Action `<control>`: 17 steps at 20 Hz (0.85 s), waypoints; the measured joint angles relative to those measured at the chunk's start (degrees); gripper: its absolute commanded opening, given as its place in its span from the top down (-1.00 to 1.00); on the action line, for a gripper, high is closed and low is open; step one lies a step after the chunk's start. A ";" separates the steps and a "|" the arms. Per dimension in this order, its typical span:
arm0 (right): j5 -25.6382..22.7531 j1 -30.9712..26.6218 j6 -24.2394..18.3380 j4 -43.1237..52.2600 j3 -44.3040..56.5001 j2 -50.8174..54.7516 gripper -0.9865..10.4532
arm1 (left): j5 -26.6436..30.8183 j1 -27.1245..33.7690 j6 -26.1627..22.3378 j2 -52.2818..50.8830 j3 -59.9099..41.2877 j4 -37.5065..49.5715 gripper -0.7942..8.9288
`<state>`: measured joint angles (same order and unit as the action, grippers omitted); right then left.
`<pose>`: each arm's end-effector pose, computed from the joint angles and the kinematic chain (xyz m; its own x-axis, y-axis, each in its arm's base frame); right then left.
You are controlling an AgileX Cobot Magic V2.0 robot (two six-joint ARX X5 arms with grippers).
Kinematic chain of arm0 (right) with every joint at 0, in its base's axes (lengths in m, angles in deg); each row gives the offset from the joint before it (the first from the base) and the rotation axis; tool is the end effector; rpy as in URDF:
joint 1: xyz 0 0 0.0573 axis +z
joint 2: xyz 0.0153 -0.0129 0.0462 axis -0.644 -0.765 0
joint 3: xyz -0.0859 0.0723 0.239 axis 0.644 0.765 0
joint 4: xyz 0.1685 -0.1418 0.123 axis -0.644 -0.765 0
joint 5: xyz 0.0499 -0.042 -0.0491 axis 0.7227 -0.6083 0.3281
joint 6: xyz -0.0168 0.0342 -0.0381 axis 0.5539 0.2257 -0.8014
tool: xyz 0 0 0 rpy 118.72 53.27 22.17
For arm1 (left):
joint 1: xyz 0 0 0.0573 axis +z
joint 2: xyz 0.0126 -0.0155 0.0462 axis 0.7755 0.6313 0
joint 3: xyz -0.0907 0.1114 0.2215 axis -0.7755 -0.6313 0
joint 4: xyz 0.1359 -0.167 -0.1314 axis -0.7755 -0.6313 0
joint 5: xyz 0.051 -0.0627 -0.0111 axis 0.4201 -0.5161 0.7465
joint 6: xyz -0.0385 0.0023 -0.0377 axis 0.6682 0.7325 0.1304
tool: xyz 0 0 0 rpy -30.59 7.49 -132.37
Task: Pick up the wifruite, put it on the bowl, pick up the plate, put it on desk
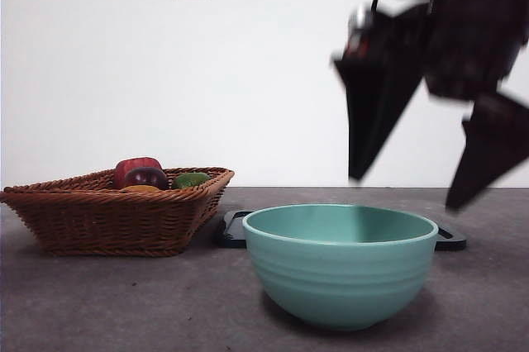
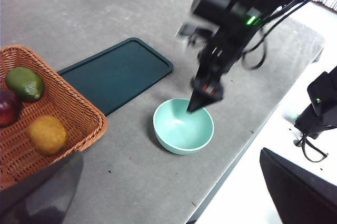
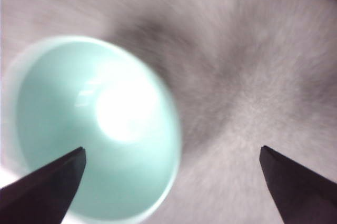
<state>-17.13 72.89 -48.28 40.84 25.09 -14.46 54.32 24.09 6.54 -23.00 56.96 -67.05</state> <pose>0.2083 0.1431 0.2279 0.1453 0.3981 -0.9058 -0.3950 0.8627 0.3158 0.0397 -0.0336 0.3950 0.5267 -0.7280 -0.4388 0.7615 0.6335 -0.1368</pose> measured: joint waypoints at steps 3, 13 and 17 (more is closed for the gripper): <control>0.00 -0.02 -0.28 -4.13 -1.57 8.37 -0.13 | 0.00 0.00 -0.02 0.00 0.00 0.00 -0.39; 0.00 0.00 -0.42 -12.70 -3.10 42.69 -0.13 | 0.00 0.00 0.00 0.00 0.00 0.00 -0.39; 0.00 0.00 -1.29 -14.08 -3.13 54.18 -0.13 | 0.00 0.00 0.00 0.00 0.00 0.00 -0.39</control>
<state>-17.13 72.89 -49.57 26.76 21.96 39.72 54.32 24.09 6.54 -23.00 56.96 -67.05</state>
